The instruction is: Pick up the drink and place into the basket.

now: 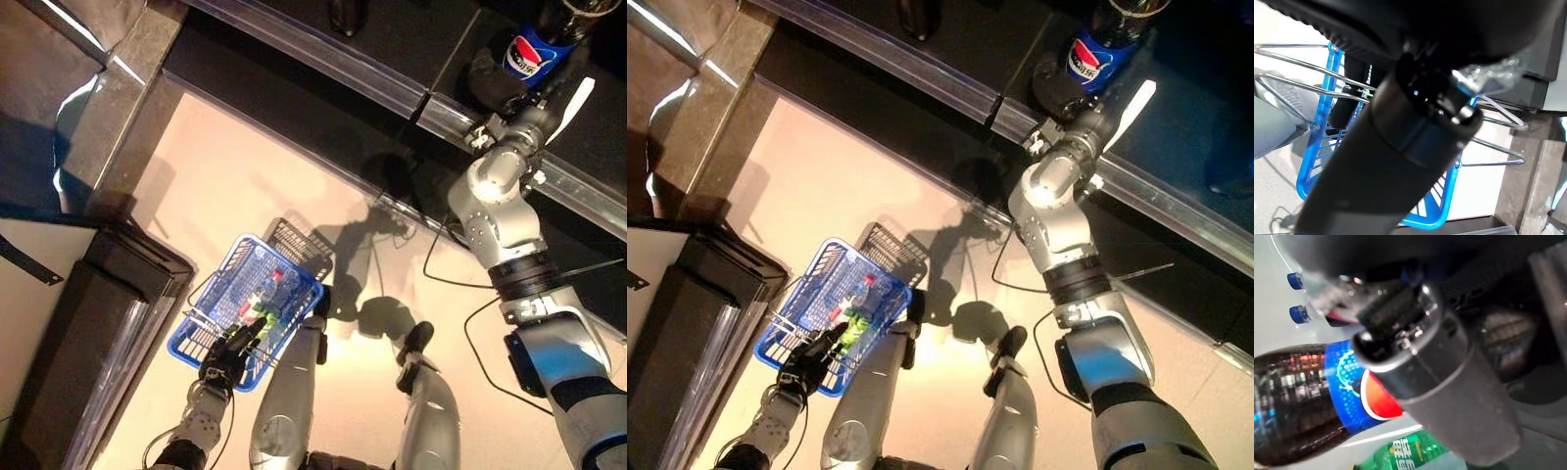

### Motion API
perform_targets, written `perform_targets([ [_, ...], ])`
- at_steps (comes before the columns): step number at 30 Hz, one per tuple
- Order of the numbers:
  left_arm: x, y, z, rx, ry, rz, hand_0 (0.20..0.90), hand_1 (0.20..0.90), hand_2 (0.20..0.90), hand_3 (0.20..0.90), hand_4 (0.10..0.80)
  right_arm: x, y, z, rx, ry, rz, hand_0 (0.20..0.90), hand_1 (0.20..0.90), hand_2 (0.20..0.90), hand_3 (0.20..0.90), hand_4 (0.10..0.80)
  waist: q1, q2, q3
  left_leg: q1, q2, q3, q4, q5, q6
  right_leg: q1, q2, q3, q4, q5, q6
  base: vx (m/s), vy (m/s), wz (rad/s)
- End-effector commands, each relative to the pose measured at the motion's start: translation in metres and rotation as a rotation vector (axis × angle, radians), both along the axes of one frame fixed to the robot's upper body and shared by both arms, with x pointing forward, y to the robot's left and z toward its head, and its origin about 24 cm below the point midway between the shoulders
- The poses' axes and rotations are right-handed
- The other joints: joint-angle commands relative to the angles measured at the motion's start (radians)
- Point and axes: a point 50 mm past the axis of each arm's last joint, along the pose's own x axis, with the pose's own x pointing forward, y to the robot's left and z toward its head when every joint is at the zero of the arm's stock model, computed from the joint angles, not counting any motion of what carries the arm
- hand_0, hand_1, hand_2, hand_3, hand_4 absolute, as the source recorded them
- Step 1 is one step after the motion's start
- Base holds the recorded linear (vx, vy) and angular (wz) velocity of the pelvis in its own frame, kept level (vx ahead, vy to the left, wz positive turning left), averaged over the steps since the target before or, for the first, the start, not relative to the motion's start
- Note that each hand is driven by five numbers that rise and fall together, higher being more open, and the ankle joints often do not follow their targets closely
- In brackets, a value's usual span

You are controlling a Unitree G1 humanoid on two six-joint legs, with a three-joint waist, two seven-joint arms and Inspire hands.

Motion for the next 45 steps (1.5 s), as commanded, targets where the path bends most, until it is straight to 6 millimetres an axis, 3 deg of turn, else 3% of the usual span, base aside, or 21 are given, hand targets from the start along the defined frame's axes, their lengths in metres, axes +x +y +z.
perform_targets([
  [1, -0.011, -0.006, 0.008, -0.009, -0.097, -0.080, 0.300, 0.300, 0.300, 0.200, 0.100, -0.020, -0.018, 0.067, -0.032, -0.268, -0.024, 0.900, 0.900, 0.900, 0.900, 0.800, 0.022, 0.014, -0.019, -0.001, -0.047, -0.042, 0.009, -0.058, 0.001, 0.003, 0.009, -0.031, 0.034, -0.011, -0.009, 0.000, 0.000, 0.00],
  [10, -0.014, 0.003, 0.010, -0.012, -0.092, -0.071, 0.300, 0.300, 0.300, 0.200, 0.100, -0.020, -0.045, 0.081, 0.008, -0.270, -0.085, 0.900, 0.900, 0.900, 0.900, 0.800, 0.034, 0.014, -0.019, -0.019, -0.054, -0.057, 0.015, -0.066, 0.004, -0.012, 0.006, -0.039, 0.038, -0.006, -0.007, 0.006, 0.013, 0.00],
  [12, -0.015, 0.006, 0.010, -0.008, -0.093, -0.079, 0.300, 0.300, 0.300, 0.200, 0.100, -0.022, -0.049, 0.086, 0.014, -0.277, -0.086, 0.500, 0.500, 0.500, 0.433, 0.333, 0.037, 0.012, -0.019, -0.024, -0.054, -0.062, 0.017, -0.068, 0.007, -0.019, 0.006, -0.042, 0.043, -0.005, -0.006, 0.000, 0.000, 0.00],
  [14, -0.017, 0.008, 0.010, -0.010, -0.095, -0.078, 0.300, 0.300, 0.300, 0.200, 0.100, -0.022, -0.049, 0.089, 0.005, -0.289, -0.082, 0.300, 0.300, 0.300, 0.200, 0.100, 0.039, 0.011, -0.019, -0.028, -0.054, -0.063, 0.016, -0.067, 0.009, -0.024, 0.009, -0.043, 0.043, -0.004, -0.005, 0.000, 0.000, 0.00],
  [27, -0.018, 0.014, 0.013, -0.011, -0.118, -0.078, 0.300, 0.300, 0.300, 0.200, 0.100, -0.026, -0.055, 0.098, -0.034, -0.313, -0.075, 0.300, 0.300, 0.300, 0.200, 0.100, 0.044, 0.009, -0.019, 0.002, -0.056, -0.060, 0.001, -0.067, 0.011, 0.001, 0.009, -0.058, 0.048, -0.014, -0.007, -0.016, -0.008, 0.00],
  [40, -0.015, 0.021, 0.013, -0.048, -0.136, -0.027, 0.300, 0.300, 0.300, 0.200, 0.100, -0.031, -0.058, 0.085, -0.126, -0.301, -0.015, 0.300, 0.300, 0.300, 0.200, 0.100, 0.036, 0.002, -0.019, 0.152, -0.059, -0.075, -0.017, -0.072, 0.008, 0.131, 0.033, -0.080, 0.109, -0.096, -0.033, -0.062, -0.053, 0.02],
  [42, -0.015, 0.020, 0.013, -0.044, -0.145, -0.028, 0.300, 0.300, 0.300, 0.200, 0.100, -0.033, -0.056, 0.082, -0.148, -0.299, 0.016, 0.300, 0.300, 0.300, 0.200, 0.100, 0.035, -0.001, -0.019, 0.184, -0.057, -0.080, -0.024, -0.070, 0.004, 0.161, 0.038, -0.086, 0.112, -0.106, -0.038, -0.050, -0.067, 0.08],
  [43, -0.015, 0.020, 0.013, -0.039, -0.158, -0.028, 0.300, 0.300, 0.300, 0.200, 0.100, -0.036, -0.050, 0.079, -0.191, -0.301, 0.045, 0.300, 0.300, 0.300, 0.200, 0.100, 0.033, -0.002, -0.019, 0.208, -0.055, -0.075, -0.035, -0.043, 0.007, 0.191, 0.043, -0.104, 0.098, -0.091, -0.053, -0.068, -0.060, 0.12],
  [45, -0.015, 0.020, 0.014, -0.040, -0.169, -0.025, 0.300, 0.300, 0.300, 0.200, 0.100, -0.038, -0.045, 0.077, -0.215, -0.302, 0.069, 0.300, 0.300, 0.300, 0.200, 0.100, 0.031, -0.007, -0.019, 0.239, -0.057, -0.087, -0.036, -0.068, -0.002, 0.219, 0.046, -0.092, 0.102, -0.116, -0.045, 0.047, -0.048, 0.09],
])
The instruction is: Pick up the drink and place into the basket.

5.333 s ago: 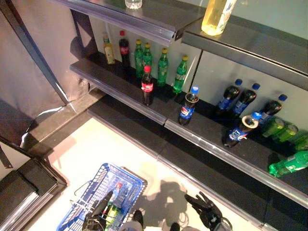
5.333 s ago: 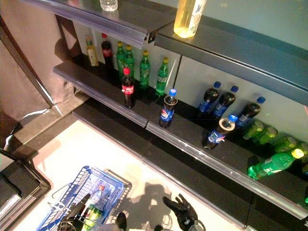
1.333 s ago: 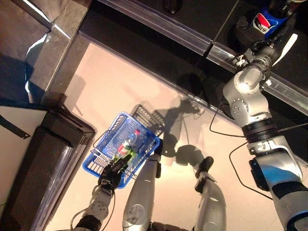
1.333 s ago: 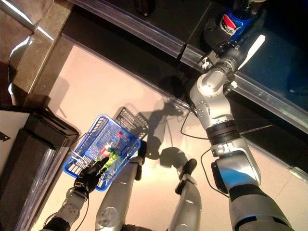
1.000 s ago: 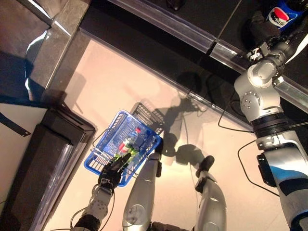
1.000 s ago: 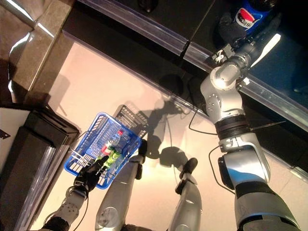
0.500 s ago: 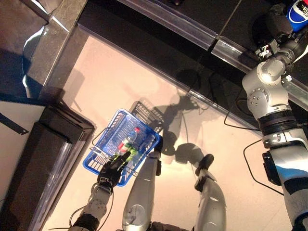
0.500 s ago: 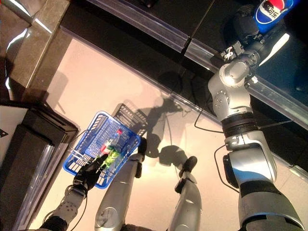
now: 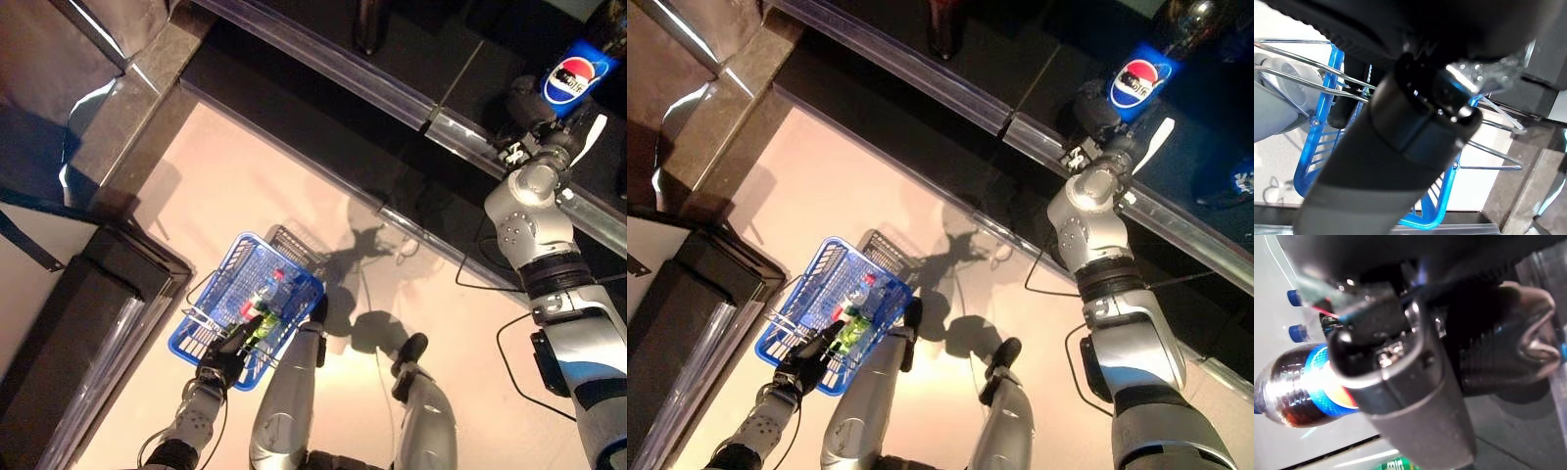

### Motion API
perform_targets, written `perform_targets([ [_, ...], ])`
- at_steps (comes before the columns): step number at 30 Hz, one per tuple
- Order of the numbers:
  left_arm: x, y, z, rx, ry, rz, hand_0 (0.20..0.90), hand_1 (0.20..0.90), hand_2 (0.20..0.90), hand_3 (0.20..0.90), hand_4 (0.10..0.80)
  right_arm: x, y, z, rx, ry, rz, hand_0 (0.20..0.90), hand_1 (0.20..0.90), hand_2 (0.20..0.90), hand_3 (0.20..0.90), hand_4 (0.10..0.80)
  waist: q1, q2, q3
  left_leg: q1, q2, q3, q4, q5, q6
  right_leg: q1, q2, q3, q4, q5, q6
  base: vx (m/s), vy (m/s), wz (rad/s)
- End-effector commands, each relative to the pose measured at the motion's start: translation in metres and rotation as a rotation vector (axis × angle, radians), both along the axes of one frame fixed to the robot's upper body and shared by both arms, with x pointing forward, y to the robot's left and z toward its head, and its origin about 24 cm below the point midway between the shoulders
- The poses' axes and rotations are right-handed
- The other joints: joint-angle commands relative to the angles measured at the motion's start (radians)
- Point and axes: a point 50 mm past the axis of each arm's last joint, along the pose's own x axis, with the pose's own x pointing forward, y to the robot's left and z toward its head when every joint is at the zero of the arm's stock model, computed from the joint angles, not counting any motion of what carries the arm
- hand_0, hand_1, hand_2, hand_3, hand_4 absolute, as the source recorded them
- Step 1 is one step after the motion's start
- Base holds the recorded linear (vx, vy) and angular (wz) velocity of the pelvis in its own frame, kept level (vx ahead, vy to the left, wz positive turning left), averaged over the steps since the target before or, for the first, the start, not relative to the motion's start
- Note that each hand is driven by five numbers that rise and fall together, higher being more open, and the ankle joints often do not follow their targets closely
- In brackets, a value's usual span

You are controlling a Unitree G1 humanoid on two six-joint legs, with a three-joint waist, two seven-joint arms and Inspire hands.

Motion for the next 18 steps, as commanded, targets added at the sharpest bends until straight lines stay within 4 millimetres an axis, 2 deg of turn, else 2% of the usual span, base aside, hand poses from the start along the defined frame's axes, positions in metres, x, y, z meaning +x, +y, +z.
perform_targets([
  [1, -0.005, 0.008, 0.018, 0.022, -0.208, -0.038, 0.300, 0.300, 0.300, 0.200, 0.100, -0.043, 0.020, 0.125, -0.283, -0.527, 0.100, 0.300, 0.300, 0.300, 0.200, 0.100, 0.004, 0.005, -0.024, 0.147, -0.054, -0.059, -0.047, -0.074, -0.011, 0.089, 0.041, -0.059, 0.120, -0.138, -0.046, 0.025, -0.036, 0.06],
  [2, -0.003, 0.006, 0.021, 0.026, -0.226, -0.043, 0.300, 0.300, 0.300, 0.200, 0.100, -0.047, 0.026, 0.120, -0.296, -0.528, 0.135, 0.300, 0.300, 0.300, 0.200, 0.100, 0.001, 0.005, -0.030, 0.159, -0.051, -0.052, -0.058, -0.049, -0.007, 0.106, 0.043, -0.074, 0.105, -0.119, -0.059, -0.033, -0.038, 0.06],
  [4, -0.002, 0.004, 0.024, 0.033, -0.247, -0.052, 0.300, 0.300, 0.300, 0.200, 0.100, -0.051, 0.033, 0.109, -0.314, -0.523, 0.183, 0.300, 0.300, 0.300, 0.200, 0.100, -0.004, 0.000, -0.047, 0.178, -0.047, -0.053, -0.062, -0.050, -0.011, 0.130, 0.046, -0.079, 0.096, -0.122, -0.062, 0.011, -0.036, 0.09],
  [7, 0.000, -0.002, 0.032, 0.060, -0.296, -0.089, 0.300, 0.300, 0.300, 0.200, 0.100, -0.057, 0.049, 0.081, -0.325, -0.490, 0.306, 0.300, 0.300, 0.300, 0.200, 0.100, -0.022, -0.008, -0.079, 0.213, -0.036, -0.052, -0.068, -0.050, -0.020, 0.172, 0.059, -0.080, 0.081, -0.129, -0.072, 0.039, -0.026, 0.06],
  [9, 0.000, -0.004, 0.034, 0.066, -0.311, -0.096, 0.300, 0.300, 0.300, 0.200, 0.100, -0.059, 0.055, 0.072, -0.329, -0.483, 0.351, 0.300, 0.300, 0.300, 0.200, 0.100, -0.026, -0.010, -0.086, 0.224, -0.033, -0.051, -0.070, -0.050, -0.023, 0.184, 0.062, -0.079, 0.076, -0.130, -0.074, 0.045, -0.022, 0.00],
  [10, 0.000, -0.006, 0.039, 0.078, -0.336, -0.116, 0.300, 0.300, 0.300, 0.200, 0.100, -0.063, 0.070, 0.055, -0.354, -0.456, 0.447, 0.300, 0.300, 0.300, 0.200, 0.100, -0.036, -0.013, -0.106, 0.249, -0.024, -0.046, -0.078, -0.047, -0.030, 0.211, 0.069, -0.076, 0.065, -0.134, -0.079, 0.075, -0.023, 0.01],
  [13, 0.003, -0.007, 0.046, 0.081, -0.369, -0.135, 0.300, 0.300, 0.300, 0.200, 0.100, -0.070, 0.091, 0.033, -0.362, -0.411, 0.600, 0.300, 0.300, 0.300, 0.200, 0.100, -0.044, -0.021, -0.144, 0.284, -0.014, -0.038, -0.089, -0.046, -0.038, 0.252, 0.074, -0.071, 0.041, -0.139, -0.084, 0.087, -0.024, -0.03],
  [16, 0.005, -0.008, 0.053, 0.072, -0.400, -0.141, 0.300, 0.300, 0.300, 0.200, 0.100, -0.076, 0.104, 0.018, -0.349, -0.378, 0.682, 0.300, 0.300, 0.300, 0.200, 0.100, -0.045, -0.026, -0.168, 0.302, -0.008, -0.035, -0.097, -0.045, -0.043, 0.274, 0.078, -0.071, 0.026, -0.139, -0.085, 0.071, -0.027, -0.06],
  [17, 0.006, -0.011, 0.059, 0.059, -0.430, -0.150, 0.300, 0.300, 0.300, 0.200, 0.100, -0.080, 0.113, 0.004, -0.335, -0.337, 0.741, 0.300, 0.300, 0.300, 0.200, 0.100, -0.047, -0.028, -0.185, 0.314, -0.004, -0.033, -0.103, -0.043, -0.046, 0.287, 0.081, -0.070, 0.020, -0.140, -0.085, 0.069, -0.015, -0.01],
  [18, 0.006, -0.012, 0.061, 0.055, -0.438, -0.155, 0.300, 0.300, 0.300, 0.200, 0.100, -0.082, 0.118, -0.002, -0.332, -0.323, 0.761, 0.300, 0.300, 0.300, 0.200, 0.100, -0.047, -0.029, -0.190, 0.317, -0.003, -0.033, -0.103, -0.043, -0.047, 0.291, 0.083, -0.068, 0.018, -0.140, -0.086, 0.058, -0.008, 0.01],
])
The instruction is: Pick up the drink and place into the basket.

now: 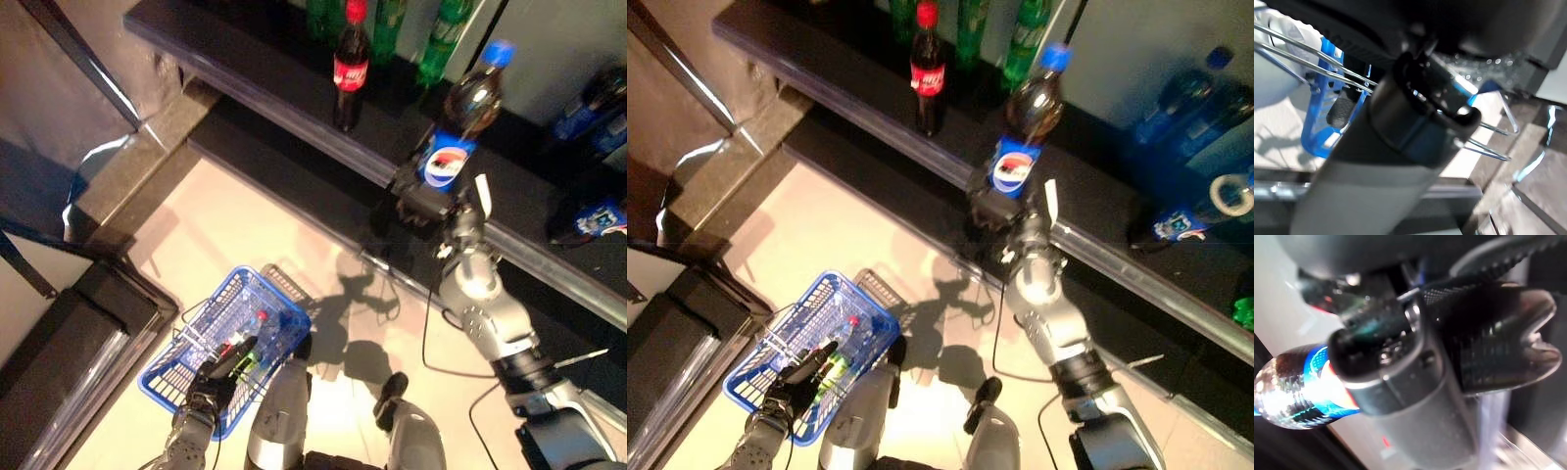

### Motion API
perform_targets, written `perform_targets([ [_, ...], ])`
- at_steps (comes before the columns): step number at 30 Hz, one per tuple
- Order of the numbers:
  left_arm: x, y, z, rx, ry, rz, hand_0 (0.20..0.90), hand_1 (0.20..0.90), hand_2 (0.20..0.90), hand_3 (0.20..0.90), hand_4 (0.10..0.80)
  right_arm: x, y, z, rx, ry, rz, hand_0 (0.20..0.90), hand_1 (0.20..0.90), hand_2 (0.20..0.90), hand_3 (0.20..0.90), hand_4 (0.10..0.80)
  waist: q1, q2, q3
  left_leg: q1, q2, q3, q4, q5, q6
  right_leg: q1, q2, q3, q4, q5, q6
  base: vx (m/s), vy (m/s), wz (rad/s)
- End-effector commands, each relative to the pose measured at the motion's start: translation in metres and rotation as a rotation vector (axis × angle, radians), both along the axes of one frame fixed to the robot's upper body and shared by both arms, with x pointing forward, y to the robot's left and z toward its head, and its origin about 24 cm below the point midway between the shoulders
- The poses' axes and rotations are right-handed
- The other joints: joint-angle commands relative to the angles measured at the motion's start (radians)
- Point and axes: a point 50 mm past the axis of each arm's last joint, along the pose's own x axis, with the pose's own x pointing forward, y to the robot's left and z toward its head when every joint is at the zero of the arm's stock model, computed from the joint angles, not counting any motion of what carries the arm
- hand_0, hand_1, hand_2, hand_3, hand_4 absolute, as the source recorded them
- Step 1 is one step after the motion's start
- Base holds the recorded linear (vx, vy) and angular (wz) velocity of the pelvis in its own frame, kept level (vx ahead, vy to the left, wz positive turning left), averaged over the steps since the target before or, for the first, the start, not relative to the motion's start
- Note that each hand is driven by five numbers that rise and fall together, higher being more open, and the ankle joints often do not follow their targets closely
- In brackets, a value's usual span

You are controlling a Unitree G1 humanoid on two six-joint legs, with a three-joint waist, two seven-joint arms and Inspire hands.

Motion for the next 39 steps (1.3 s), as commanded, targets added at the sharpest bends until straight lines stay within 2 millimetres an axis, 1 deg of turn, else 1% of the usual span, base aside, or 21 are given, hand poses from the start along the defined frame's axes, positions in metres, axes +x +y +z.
perform_targets([
  [1, 0.035, -0.021, 0.063, -0.005, -0.422, -0.164, 0.300, 0.300, 0.300, 0.200, 0.100, -0.022, 0.030, 0.078, -0.014, -0.406, 0.201, 0.300, 0.300, 0.300, 0.200, 0.100, -0.020, 0.006, -0.191, 0.003, -0.012, -0.024, 0.071, -0.063, -0.010, 0.024, 0.062, -0.029, 0.074, -0.081, -0.083, 0.036, -0.007, 0.03],
  [3, 0.034, -0.027, 0.070, -0.020, -0.455, -0.192, 0.300, 0.300, 0.300, 0.200, 0.100, -0.026, 0.038, 0.063, -0.011, -0.352, 0.244, 0.300, 0.300, 0.300, 0.200, 0.100, -0.015, 0.005, -0.202, 0.011, -0.009, -0.025, 0.071, -0.062, -0.013, 0.037, 0.063, -0.027, 0.073, -0.084, -0.082, 0.033, -0.020, 0.03],
  [5, 0.034, -0.033, 0.081, -0.027, -0.508, -0.238, 0.300, 0.300, 0.300, 0.200, 0.100, -0.030, 0.045, 0.047, -0.009, -0.292, 0.283, 0.300, 0.300, 0.300, 0.200, 0.100, -0.004, 0.006, -0.213, 0.012, -0.009, -0.033, 0.061, -0.052, -0.016, 0.049, 0.069, -0.033, 0.060, -0.078, -0.082, 0.009, -0.028, 0.06],
  [7, 0.033, -0.035, 0.088, -0.008, -0.536, -0.253, 0.300, 0.300, 0.300, 0.200, 0.100, -0.032, 0.052, 0.034, -0.006, -0.234, 0.324, 0.300, 0.300, 0.300, 0.200, 0.100, 0.006, 0.008, -0.218, 0.013, -0.009, -0.041, 0.056, -0.047, -0.018, 0.054, 0.069, -0.040, 0.056, -0.077, -0.081, -0.025, -0.028, 0.06],
  [9, 0.036, -0.040, 0.095, -0.002, -0.555, -0.301, 0.300, 0.300, 0.300, 0.200, 0.100, -0.033, 0.063, 0.021, -0.019, -0.182, 0.352, 0.300, 0.300, 0.300, 0.200, 0.100, 0.021, 0.008, -0.216, 0.019, -0.013, -0.055, 0.047, -0.039, -0.022, 0.064, 0.068, -0.049, 0.051, -0.074, -0.078, -0.024, -0.038, 0.01],
  [10, 0.036, -0.040, 0.095, -0.002, -0.557, -0.305, 0.300, 0.300, 0.300, 0.200, 0.100, -0.033, 0.063, 0.020, -0.019, -0.179, 0.352, 0.300, 0.300, 0.300, 0.200, 0.100, 0.021, 0.009, -0.218, 0.017, -0.013, -0.057, 0.044, -0.036, -0.022, 0.063, 0.069, -0.051, 0.046, -0.071, -0.078, -0.014, -0.047, 0.04],
  [11, 0.036, -0.045, 0.102, 0.013, -0.575, -0.348, 0.300, 0.300, 0.300, 0.200, 0.100, -0.033, 0.068, 0.013, -0.020, -0.147, 0.362, 0.300, 0.300, 0.300, 0.200, 0.100, 0.034, 0.009, -0.217, 0.023, -0.016, -0.070, 0.037, -0.031, -0.024, 0.071, 0.068, -0.058, 0.041, -0.068, -0.075, -0.013, -0.032, 0.06],
  [14, 0.037, -0.049, 0.112, 0.019, -0.612, -0.392, 0.300, 0.300, 0.300, 0.200, 0.100, -0.032, 0.074, 0.004, -0.020, -0.113, 0.369, 0.300, 0.300, 0.300, 0.200, 0.100, 0.050, 0.010, -0.222, 0.020, -0.020, -0.092, 0.021, -0.015, -0.025, 0.078, 0.069, -0.071, 0.022, -0.056, -0.072, -0.015, -0.037, 0.18],
  [15, 0.038, -0.050, 0.116, 0.055, -0.627, -0.408, 0.300, 0.300, 0.300, 0.200, 0.100, -0.032, 0.077, 0.001, -0.024, -0.106, 0.366, 0.300, 0.300, 0.300, 0.200, 0.100, 0.059, 0.010, -0.220, 0.025, -0.022, -0.098, 0.020, -0.016, -0.025, 0.083, 0.068, -0.074, 0.023, -0.059, -0.071, 0.008, -0.024, 0.11],
  [18, 0.040, -0.051, 0.128, 0.089, -0.662, -0.441, 0.300, 0.300, 0.300, 0.200, 0.100, -0.029, 0.079, -0.002, -0.018, -0.090, 0.343, 0.300, 0.300, 0.300, 0.200, 0.100, 0.077, 0.011, -0.220, 0.019, -0.028, -0.117, 0.023, -0.014, -0.026, 0.089, 0.066, -0.088, 0.019, -0.056, -0.069, 0.014, -0.038, 0.08],
  [19, 0.041, -0.053, 0.134, 0.092, -0.684, -0.467, 0.300, 0.300, 0.300, 0.200, 0.100, -0.027, 0.080, -0.003, 0.005, -0.070, 0.324, 0.300, 0.300, 0.300, 0.200, 0.100, 0.091, 0.010, -0.219, 0.013, -0.033, -0.132, 0.028, -0.013, -0.027, 0.093, 0.066, -0.099, 0.017, -0.055, -0.068, 0.015, -0.043, 0.19],
  [22, 0.041, -0.057, 0.140, 0.078, -0.705, -0.503, 0.300, 0.300, 0.300, 0.200, 0.100, -0.025, 0.083, -0.005, 0.022, -0.056, 0.306, 0.300, 0.300, 0.300, 0.200, 0.100, 0.106, 0.009, -0.218, 0.012, -0.038, -0.149, 0.032, -0.014, -0.027, 0.099, 0.066, -0.110, 0.015, -0.053, -0.068, 0.036, -0.056, 0.26],
  [25, 0.040, -0.068, 0.154, 0.036, -0.772, -0.600, 0.300, 0.300, 0.300, 0.200, 0.100, -0.021, 0.093, -0.017, 0.045, 0.014, 0.283, 0.300, 0.300, 0.300, 0.200, 0.100, 0.133, 0.008, -0.219, 0.015, -0.045, -0.181, 0.026, -0.010, -0.027, 0.113, 0.068, -0.126, 0.005, -0.048, -0.066, 0.049, -0.047, 0.17],
  [27, 0.040, -0.072, 0.158, 0.027, -0.792, -0.630, 0.300, 0.300, 0.300, 0.200, 0.100, -0.020, 0.095, -0.020, 0.047, 0.031, 0.277, 0.300, 0.300, 0.300, 0.200, 0.100, 0.140, 0.008, -0.217, 0.012, -0.047, -0.188, 0.029, -0.009, -0.027, 0.115, 0.068, -0.130, 0.003, -0.047, -0.066, 0.026, -0.039, 0.17],
  [30, 0.040, -0.086, 0.170, -0.015, -0.846, -0.735, 0.300, 0.300, 0.300, 0.200, 0.100, -0.017, 0.106, -0.026, 0.058, 0.071, 0.265, 0.300, 0.300, 0.300, 0.200, 0.100, 0.156, 0.011, -0.209, 0.005, -0.054, -0.208, 0.029, -0.005, -0.026, 0.116, 0.069, -0.140, -0.001, -0.042, -0.067, 0.024, -0.048, 0.10],
  [31, 0.040, -0.086, 0.171, -0.016, -0.847, -0.738, 0.300, 0.300, 0.300, 0.200, 0.100, -0.017, 0.106, -0.026, 0.058, 0.072, 0.266, 0.300, 0.300, 0.300, 0.200, 0.100, 0.156, 0.011, -0.208, 0.005, -0.054, -0.208, 0.029, -0.005, -0.026, 0.116, 0.069, -0.140, -0.001, -0.042, -0.067, 0.020, -0.047, 0.05],
  [34, 0.040, -0.097, 0.182, -0.060, -0.896, -0.814, 0.300, 0.300, 0.300, 0.200, 0.100, -0.013, 0.114, -0.028, 0.042, 0.096, 0.270, 0.300, 0.300, 0.300, 0.200, 0.100, 0.161, 0.018, -0.199, -0.004, -0.060, -0.219, 0.033, -0.002, -0.027, 0.110, 0.067, -0.143, 0.002, -0.041, -0.068, -0.007, -0.014, 0.10],
  [35, 0.040, -0.100, 0.185, -0.091, -0.905, -0.833, 0.300, 0.300, 0.300, 0.200, 0.100, -0.013, 0.116, -0.031, 0.029, 0.107, 0.272, 0.300, 0.300, 0.300, 0.200, 0.100, 0.161, 0.022, -0.197, -0.007, -0.061, -0.221, 0.034, -0.001, -0.027, 0.106, 0.066, -0.145, 0.005, -0.041, -0.068, 0.000, 0.009, 0.18],
  [36, 0.038, -0.106, 0.191, -0.172, -0.934, -0.865, 0.300, 0.300, 0.300, 0.200, 0.100, -0.013, 0.118, -0.037, 0.000, 0.134, 0.275, 0.300, 0.300, 0.300, 0.200, 0.100, 0.161, 0.026, -0.194, -0.012, -0.064, -0.225, 0.038, -0.001, -0.026, 0.103, 0.064, -0.146, 0.009, -0.041, -0.068, 0.008, 0.013, 0.19],
  [38, 0.035, -0.111, 0.195, -0.216, -0.969, -0.900, 0.300, 0.300, 0.300, 0.200, 0.100, -0.014, 0.119, -0.042, -0.025, 0.154, 0.278, 0.300, 0.300, 0.300, 0.200, 0.100, 0.161, 0.030, -0.192, -0.014, -0.066, -0.227, 0.039, -0.003, -0.027, 0.100, 0.064, -0.146, 0.012, -0.044, -0.069, 0.006, 0.015, 0.09],
  [39, 0.031, -0.115, 0.201, -0.233, -1.015, -0.933, 0.300, 0.300, 0.300, 0.200, 0.100, -0.015, 0.117, -0.049, -0.041, 0.179, 0.275, 0.300, 0.300, 0.300, 0.200, 0.100, 0.160, 0.035, -0.188, -0.018, -0.067, -0.230, 0.042, -0.004, -0.027, 0.095, 0.061, -0.146, 0.016, -0.044, -0.070, -0.002, 0.019, 0.04],
])
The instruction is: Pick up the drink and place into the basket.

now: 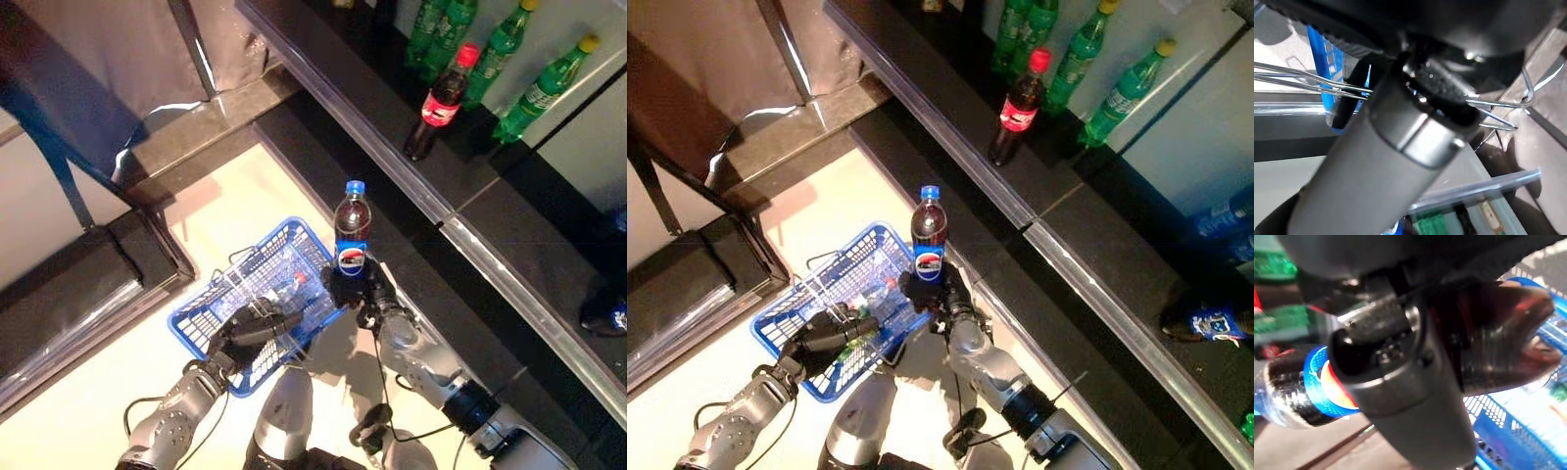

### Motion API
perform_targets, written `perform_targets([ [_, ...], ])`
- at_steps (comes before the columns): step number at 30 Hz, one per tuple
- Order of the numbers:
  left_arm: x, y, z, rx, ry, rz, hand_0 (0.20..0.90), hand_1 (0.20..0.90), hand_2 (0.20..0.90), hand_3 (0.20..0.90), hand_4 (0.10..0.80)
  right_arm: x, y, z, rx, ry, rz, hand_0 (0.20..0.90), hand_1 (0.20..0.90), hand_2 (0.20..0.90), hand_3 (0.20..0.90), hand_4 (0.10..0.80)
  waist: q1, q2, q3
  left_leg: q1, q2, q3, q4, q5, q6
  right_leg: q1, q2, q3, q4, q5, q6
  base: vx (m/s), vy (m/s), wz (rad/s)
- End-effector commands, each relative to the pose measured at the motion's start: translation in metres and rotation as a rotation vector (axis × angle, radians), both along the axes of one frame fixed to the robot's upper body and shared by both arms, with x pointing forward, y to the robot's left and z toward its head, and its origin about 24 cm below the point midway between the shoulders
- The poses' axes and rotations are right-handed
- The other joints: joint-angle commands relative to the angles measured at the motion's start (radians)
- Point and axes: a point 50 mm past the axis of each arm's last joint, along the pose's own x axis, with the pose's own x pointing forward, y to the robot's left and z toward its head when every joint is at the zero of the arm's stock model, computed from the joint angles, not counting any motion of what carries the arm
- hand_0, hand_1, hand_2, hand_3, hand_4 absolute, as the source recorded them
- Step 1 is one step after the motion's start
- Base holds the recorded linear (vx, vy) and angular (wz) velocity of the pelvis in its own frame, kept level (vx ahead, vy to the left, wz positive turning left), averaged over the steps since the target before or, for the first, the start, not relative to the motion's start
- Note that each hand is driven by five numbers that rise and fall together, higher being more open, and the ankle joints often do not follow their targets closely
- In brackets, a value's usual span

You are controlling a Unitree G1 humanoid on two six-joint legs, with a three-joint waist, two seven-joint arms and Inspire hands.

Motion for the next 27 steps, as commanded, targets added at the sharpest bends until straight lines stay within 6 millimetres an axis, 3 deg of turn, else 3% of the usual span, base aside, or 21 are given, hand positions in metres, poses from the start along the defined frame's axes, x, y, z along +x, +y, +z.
perform_targets([
  [1, -0.011, -0.080, 0.109, -0.413, -0.609, -0.496, 0.300, 0.300, 0.300, 0.200, 0.100, 0.009, 0.039, 0.050, 0.085, -0.220, 0.127, 0.300, 0.300, 0.300, 0.200, 0.100, -0.009, 0.042, -0.182, -0.052, -0.051, -0.078, 0.087, -0.027, 0.009, -0.012, 0.060, 0.003, 0.014, 0.028, -0.072, 0.007, 0.034, 0.03],
  [5, -0.018, -0.094, 0.121, -0.487, -0.627, -0.620, 0.300, 0.300, 0.300, 0.200, 0.100, 0.009, 0.040, 0.034, 0.065, -0.175, 0.109, 0.300, 0.300, 0.300, 0.200, 0.100, -0.006, 0.057, -0.170, -0.062, -0.057, -0.089, 0.085, -0.022, 0.009, -0.018, 0.049, -0.010, 0.020, 0.028, -0.069, 0.000, 0.000, 0.00],
  [10, -0.018, -0.097, 0.128, -0.437, -0.702, -0.682, 0.300, 0.300, 0.300, 0.200, 0.100, 0.014, 0.044, 0.037, 0.055, -0.192, 0.104, 0.300, 0.300, 0.300, 0.200, 0.100, -0.002, 0.066, -0.154, -0.073, -0.065, -0.100, 0.081, -0.017, 0.012, -0.033, 0.044, -0.015, 0.028, 0.030, -0.069, 0.000, 0.000, 0.00],
  [21, -0.017, -0.094, 0.129, -0.432, -0.676, -0.696, 0.300, 0.300, 0.300, 0.200, 0.100, 0.017, 0.045, 0.036, 0.049, -0.185, 0.084, 0.300, 0.300, 0.300, 0.200, 0.100, 0.008, 0.062, -0.154, -0.081, -0.072, -0.112, 0.084, -0.019, 0.017, -0.042, 0.042, -0.015, 0.034, 0.032, -0.064, 0.010, -0.004, 0.00],
  [23, -0.017, -0.094, 0.128, -0.431, -0.681, -0.705, 0.300, 0.300, 0.300, 0.200, 0.100, 0.017, 0.045, 0.031, 0.019, -0.159, 0.075, 0.300, 0.300, 0.300, 0.200, 0.100, 0.011, 0.062, -0.155, -0.083, -0.073, -0.112, 0.089, -0.021, 0.018, -0.042, 0.040, -0.015, 0.037, 0.030, -0.065, 0.034, -0.002, 0.02],
  [27, -0.019, -0.097, 0.135, -0.456, -0.714, -0.738, 0.300, 0.300, 0.300, 0.200, 0.100, 0.016, 0.039, 0.003, 0.026, -0.009, 0.032, 0.300, 0.300, 0.300, 0.200, 0.100, 0.018, 0.067, -0.153, -0.087, -0.074, -0.112, 0.096, -0.026, 0.020, -0.043, 0.035, -0.022, 0.047, 0.027, -0.066, 0.028, 0.004, 0.00],
])
